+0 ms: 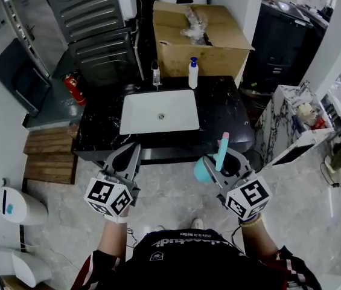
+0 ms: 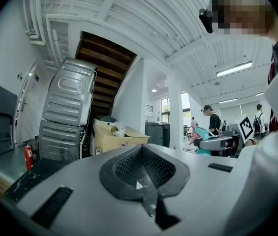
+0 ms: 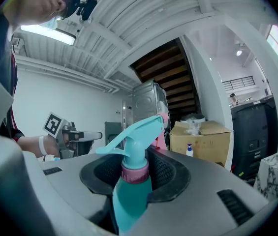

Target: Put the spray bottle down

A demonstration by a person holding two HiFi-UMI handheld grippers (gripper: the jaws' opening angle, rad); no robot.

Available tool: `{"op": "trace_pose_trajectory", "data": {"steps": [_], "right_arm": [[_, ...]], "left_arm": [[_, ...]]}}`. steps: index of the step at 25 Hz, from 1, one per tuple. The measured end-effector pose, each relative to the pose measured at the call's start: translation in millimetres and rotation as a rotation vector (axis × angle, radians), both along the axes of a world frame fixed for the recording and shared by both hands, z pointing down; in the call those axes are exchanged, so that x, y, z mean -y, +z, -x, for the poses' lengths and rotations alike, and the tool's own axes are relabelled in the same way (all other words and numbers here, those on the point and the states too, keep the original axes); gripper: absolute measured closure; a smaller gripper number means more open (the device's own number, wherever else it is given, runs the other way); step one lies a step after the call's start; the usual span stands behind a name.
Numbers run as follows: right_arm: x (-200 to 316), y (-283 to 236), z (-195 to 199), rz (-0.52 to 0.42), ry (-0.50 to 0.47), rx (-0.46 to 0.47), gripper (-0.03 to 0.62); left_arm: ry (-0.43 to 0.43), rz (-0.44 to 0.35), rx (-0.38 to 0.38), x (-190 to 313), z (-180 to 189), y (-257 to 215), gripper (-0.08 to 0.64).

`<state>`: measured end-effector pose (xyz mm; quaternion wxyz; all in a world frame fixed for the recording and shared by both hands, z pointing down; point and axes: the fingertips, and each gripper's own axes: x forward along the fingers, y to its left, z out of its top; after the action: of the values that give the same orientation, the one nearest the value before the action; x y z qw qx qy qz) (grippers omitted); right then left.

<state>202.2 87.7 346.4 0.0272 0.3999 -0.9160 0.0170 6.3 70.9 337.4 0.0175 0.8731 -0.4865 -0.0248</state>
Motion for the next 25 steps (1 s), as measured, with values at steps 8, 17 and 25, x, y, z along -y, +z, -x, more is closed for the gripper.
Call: {"op": "trace_pose_trajectory", "data": {"steps": [8, 17, 25], "right_arm": [[10.6, 2.0, -38.2, -0.025, -0.073, 0.0, 0.431], [34.8, 7.8, -73.8, -0.015, -0.092, 0.04, 0.431], [79.7, 18.1, -65.0, 0.007, -0.057, 0.055, 0.431]], "left_arm": [[0.01, -0.012, 0.018, 15.4, -50.6, -1.9, 0.545], [-0.002, -0.015, 0.038, 30.7, -81.7, -5.1, 0.545], [-0.035, 0.001, 0.038, 66.9, -56.9, 10.2, 0.545]]}}
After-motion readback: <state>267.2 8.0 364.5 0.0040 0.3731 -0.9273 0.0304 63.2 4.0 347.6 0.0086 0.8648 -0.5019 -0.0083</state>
